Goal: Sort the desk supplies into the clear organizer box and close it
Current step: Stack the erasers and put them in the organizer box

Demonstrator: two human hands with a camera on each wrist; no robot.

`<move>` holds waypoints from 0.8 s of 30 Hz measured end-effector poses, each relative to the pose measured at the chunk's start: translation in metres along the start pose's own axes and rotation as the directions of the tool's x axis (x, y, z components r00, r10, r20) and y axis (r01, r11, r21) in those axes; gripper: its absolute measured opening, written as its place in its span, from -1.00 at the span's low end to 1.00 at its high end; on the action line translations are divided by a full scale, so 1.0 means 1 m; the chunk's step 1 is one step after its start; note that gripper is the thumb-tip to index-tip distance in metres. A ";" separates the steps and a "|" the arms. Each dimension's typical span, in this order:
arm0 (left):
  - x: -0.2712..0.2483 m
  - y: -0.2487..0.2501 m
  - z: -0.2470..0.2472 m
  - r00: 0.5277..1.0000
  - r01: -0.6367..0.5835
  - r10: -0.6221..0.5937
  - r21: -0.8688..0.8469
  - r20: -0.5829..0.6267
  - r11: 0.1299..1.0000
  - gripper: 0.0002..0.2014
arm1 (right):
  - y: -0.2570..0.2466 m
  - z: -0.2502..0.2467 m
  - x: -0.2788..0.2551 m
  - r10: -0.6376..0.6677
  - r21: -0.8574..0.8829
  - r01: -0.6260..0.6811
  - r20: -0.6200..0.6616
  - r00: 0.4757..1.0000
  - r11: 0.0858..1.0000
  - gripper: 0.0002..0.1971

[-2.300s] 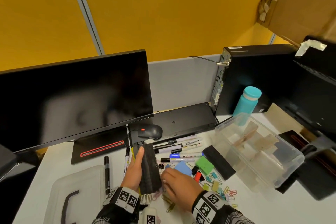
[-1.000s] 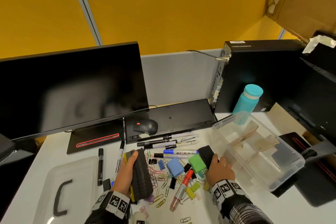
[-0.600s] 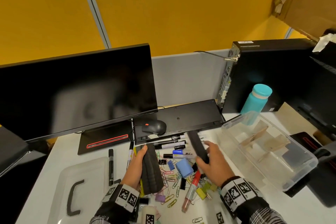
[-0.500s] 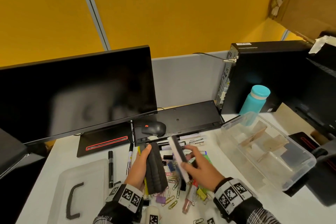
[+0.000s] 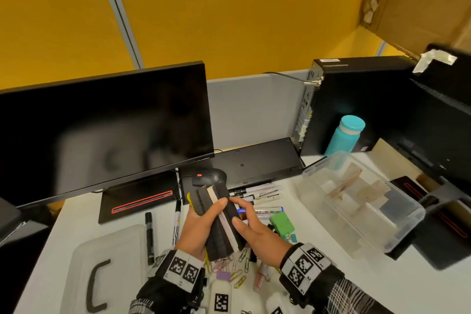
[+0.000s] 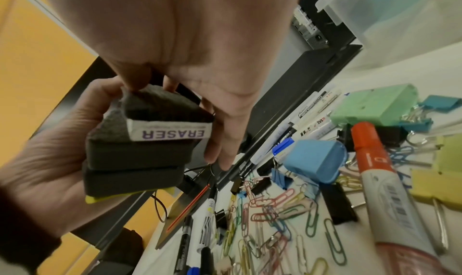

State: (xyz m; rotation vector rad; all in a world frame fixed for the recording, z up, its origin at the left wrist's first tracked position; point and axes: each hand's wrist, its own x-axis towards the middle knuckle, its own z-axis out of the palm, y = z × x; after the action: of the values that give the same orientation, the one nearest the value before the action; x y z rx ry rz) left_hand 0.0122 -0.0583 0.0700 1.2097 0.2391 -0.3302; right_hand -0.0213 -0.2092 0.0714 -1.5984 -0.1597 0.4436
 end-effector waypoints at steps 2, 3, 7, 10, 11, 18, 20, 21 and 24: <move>-0.002 0.004 0.009 1.000 -0.013 0.013 -0.021 0.012 1.000 -0.62 | -0.002 -0.006 -0.001 0.054 0.113 -0.053 -0.012 0.998 0.992 -0.49; -0.003 0.006 0.014 0.999 -0.020 0.021 -0.035 0.025 0.999 -0.60 | -0.004 -0.011 -0.001 0.109 0.214 -0.104 -0.009 0.994 0.971 -0.42; -0.003 0.010 0.038 0.995 -0.073 0.077 -0.051 0.062 0.996 -0.44 | -0.014 -0.039 -0.006 0.233 0.553 -0.292 0.176 0.956 0.780 -0.35; 0.004 0.011 0.054 0.984 -0.125 0.120 0.028 0.133 0.992 -0.46 | -0.027 -0.064 -0.013 0.209 0.529 -0.310 0.244 0.947 0.790 -0.42; 0.007 0.012 0.059 0.980 -0.140 0.128 0.067 0.154 0.988 -0.49 | -0.031 -0.073 -0.014 0.210 0.524 -0.314 0.249 0.946 0.792 -0.43; 0.033 0.023 0.087 0.963 -0.239 0.192 0.264 0.191 0.934 -0.06 | -0.055 -0.154 -0.020 -0.027 -0.704 0.069 0.071 0.997 0.707 -0.36; 0.034 0.019 0.114 0.966 -0.231 0.173 0.344 0.190 0.910 -0.14 | -0.058 -0.167 -0.018 -0.108 -0.880 0.120 0.078 0.991 0.460 -0.28; 0.036 0.015 0.128 0.969 -0.233 0.183 0.358 0.167 0.904 -0.24 | -0.057 -0.173 -0.015 -0.127 -0.919 0.125 0.083 0.988 0.373 -0.23; 0.048 0.001 0.159 0.965 -0.256 0.262 0.321 0.025 0.912 -0.52 | -0.057 -0.194 -0.009 -0.127 -0.952 0.117 0.084 0.988 0.283 -0.19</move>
State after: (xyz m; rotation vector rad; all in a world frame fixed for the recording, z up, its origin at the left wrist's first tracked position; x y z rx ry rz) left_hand 0.0579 -0.2135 0.1074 1.5498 0.0370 -0.1271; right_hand 0.0529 -0.3869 0.1323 -2.7957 -0.6531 0.1782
